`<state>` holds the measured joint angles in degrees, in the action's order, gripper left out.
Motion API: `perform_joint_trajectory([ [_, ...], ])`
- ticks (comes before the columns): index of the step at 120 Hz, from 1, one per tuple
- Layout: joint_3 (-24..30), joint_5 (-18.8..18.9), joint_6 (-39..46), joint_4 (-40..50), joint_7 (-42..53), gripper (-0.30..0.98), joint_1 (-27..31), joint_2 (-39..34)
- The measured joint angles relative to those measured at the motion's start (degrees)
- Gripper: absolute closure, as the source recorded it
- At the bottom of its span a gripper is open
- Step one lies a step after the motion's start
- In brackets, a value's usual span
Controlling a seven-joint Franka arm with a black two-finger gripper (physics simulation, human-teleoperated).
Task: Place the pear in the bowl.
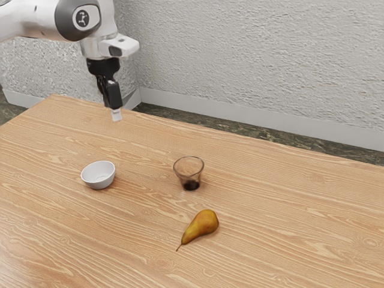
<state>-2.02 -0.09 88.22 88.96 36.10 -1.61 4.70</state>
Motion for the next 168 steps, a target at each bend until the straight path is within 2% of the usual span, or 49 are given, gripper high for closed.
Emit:
perform_joint_trajectory([
  [24,-0.03,-0.02,2.31,0.0,4.85,0.0,0.06,-0.02],
  [31,0.52,-0.13,2.66,1.81,5.99,0.0,0.42,-2.69],
  [44,1.01,-1.47,3.95,13.27,7.64,0.0,0.12,-9.86],
  [52,1.11,-2.14,6.79,20.16,8.54,0.0,-1.95,-12.04],
  [68,1.14,-3.01,21.03,35.08,10.04,0.0,-6.22,-13.41],
  [78,1.14,-4.54,28.45,38.22,10.82,0.0,-8.48,-10.42],
  [92,1.14,-10.89,35.8,41.17,10.62,0.0,-11.06,-6.53],
  [101,1.09,-13.2,38.76,42.2,8.65,0.0,-12.8,-4.83],
  [114,1.06,-14.12,44.24,42.08,6.01,0.0,-15.59,0.11],
  [127,1.06,-17.31,49.87,40.7,3.76,0.0,-18.88,4.3],
  [168,0.83,-19.33,56.26,36.21,-1.05,0.0,-18.26,11.12],
])
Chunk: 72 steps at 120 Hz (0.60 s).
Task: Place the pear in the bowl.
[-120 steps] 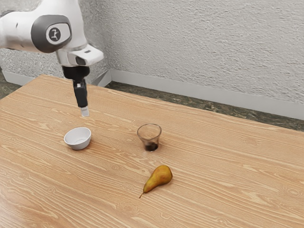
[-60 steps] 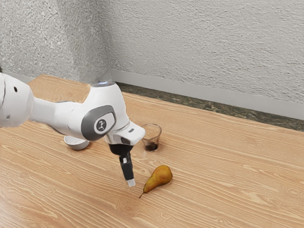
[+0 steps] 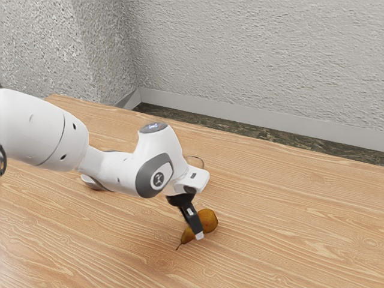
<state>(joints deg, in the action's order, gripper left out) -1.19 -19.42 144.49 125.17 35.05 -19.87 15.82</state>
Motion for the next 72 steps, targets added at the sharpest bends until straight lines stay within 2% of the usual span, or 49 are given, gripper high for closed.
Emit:
perform_joint_trajectory([
  [37,-0.21,-0.83,1.05,-2.86,-3.55,0.01,0.08,4.87],
  [44,-0.22,-0.87,1.12,-2.89,-4.24,0.09,0.07,4.93],
  [58,-0.9,-0.74,1.17,-2.9,-5.34,0.34,0.09,4.58],
  [72,-1.09,-0.04,1.14,-2.9,-6.5,0.45,0.08,3.75],
])
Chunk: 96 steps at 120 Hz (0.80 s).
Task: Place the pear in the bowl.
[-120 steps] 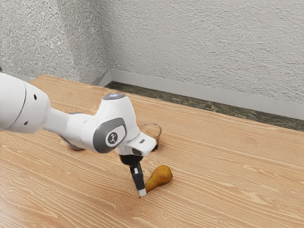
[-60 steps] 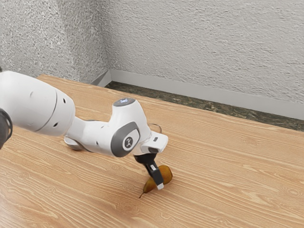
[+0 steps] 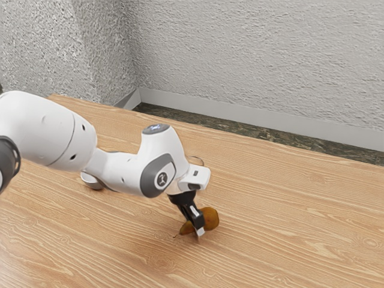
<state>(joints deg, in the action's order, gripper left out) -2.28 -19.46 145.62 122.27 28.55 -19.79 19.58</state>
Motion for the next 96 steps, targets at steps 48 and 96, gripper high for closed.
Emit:
perform_joint_trajectory([
  [48,-0.92,6.18,-6.18,0.65,-1.1,0.52,2.41,-12.84],
  [96,-11.13,14.45,-19.28,0.8,0.11,0.53,8.02,-20.44],
])
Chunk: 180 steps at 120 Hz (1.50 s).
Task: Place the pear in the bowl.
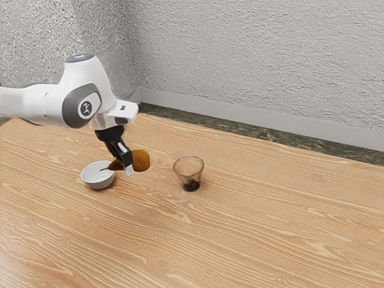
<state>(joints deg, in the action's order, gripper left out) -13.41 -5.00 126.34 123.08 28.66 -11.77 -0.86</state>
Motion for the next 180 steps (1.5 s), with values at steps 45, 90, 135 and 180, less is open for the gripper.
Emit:
perform_joint_trajectory([
  [45,-9.01,3.29,-4.22,-3.93,4.21,0.52,10.42,4.76],
  [90,-10.37,2.37,-4.78,-13.06,6.87,0.51,8.93,16.2],
  [135,-10.4,-0.42,-5.13,-18.02,8.73,0.28,9.29,22.75],
  [180,-4.44,5.35,-19.98,-23.88,13.6,0.05,1.45,5.8],
])
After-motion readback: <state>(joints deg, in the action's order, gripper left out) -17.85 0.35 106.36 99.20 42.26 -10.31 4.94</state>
